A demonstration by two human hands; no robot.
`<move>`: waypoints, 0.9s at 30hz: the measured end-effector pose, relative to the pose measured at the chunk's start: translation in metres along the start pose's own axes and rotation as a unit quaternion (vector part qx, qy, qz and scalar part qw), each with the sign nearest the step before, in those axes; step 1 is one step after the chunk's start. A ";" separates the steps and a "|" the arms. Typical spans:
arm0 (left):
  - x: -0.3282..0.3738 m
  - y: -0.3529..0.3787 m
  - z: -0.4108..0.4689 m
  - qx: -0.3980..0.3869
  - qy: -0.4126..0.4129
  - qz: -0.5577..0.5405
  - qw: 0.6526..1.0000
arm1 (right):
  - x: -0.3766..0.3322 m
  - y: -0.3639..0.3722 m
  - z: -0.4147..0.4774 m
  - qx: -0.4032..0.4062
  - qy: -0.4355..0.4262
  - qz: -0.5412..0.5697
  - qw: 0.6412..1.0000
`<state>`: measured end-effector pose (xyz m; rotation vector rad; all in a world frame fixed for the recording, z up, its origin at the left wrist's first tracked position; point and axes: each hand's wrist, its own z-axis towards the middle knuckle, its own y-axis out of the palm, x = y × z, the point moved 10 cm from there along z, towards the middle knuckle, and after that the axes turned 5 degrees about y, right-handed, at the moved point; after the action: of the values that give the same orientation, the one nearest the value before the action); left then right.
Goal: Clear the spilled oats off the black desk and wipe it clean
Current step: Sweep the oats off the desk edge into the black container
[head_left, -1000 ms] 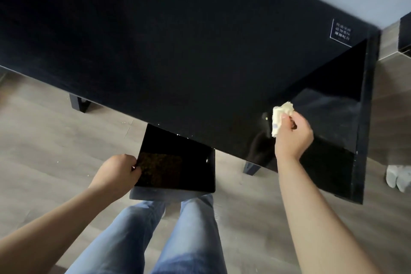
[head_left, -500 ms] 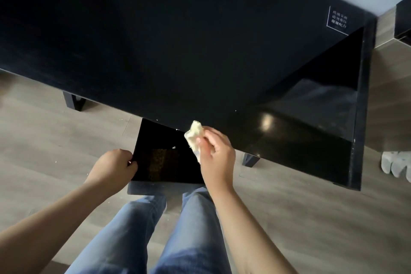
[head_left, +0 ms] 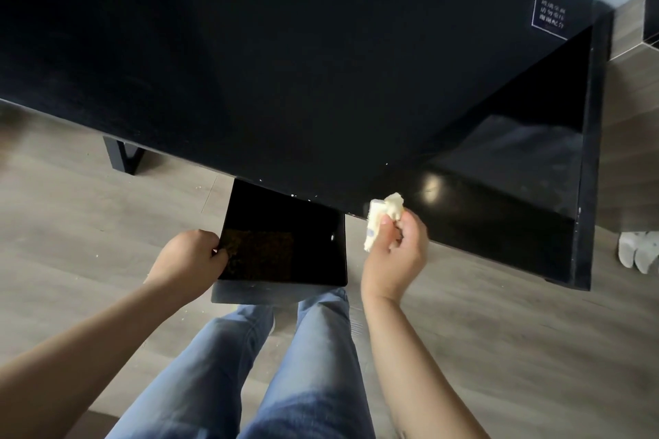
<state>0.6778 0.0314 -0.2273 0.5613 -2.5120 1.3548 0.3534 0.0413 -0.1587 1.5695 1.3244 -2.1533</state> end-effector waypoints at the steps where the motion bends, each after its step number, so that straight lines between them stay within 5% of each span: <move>1: 0.000 0.000 0.000 0.000 0.001 -0.001 1.000 | -0.006 0.012 -0.005 -0.016 -0.012 -0.002 1.000; 6: -0.005 -0.002 -0.004 0.002 0.000 0.005 1.000 | -0.027 0.056 -0.035 -0.058 -0.027 0.009 0.998; 14: -0.016 -0.011 -0.009 0.017 0.004 0.001 1.000 | -0.072 0.106 -0.085 -0.240 -0.096 0.041 0.965; 22: -0.014 -0.009 -0.005 0.017 0.003 -0.013 1.000 | -0.041 0.003 0.027 -0.065 -0.002 0.024 0.998; 27: -0.005 -0.006 -0.004 0.018 0.004 -0.015 1.000 | -0.014 0.009 0.095 -0.081 0.072 -0.004 0.994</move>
<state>0.6852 0.0327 -0.2228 0.5982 -2.4678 1.3902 0.2993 -0.0382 -0.1468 1.6833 1.5075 -1.9136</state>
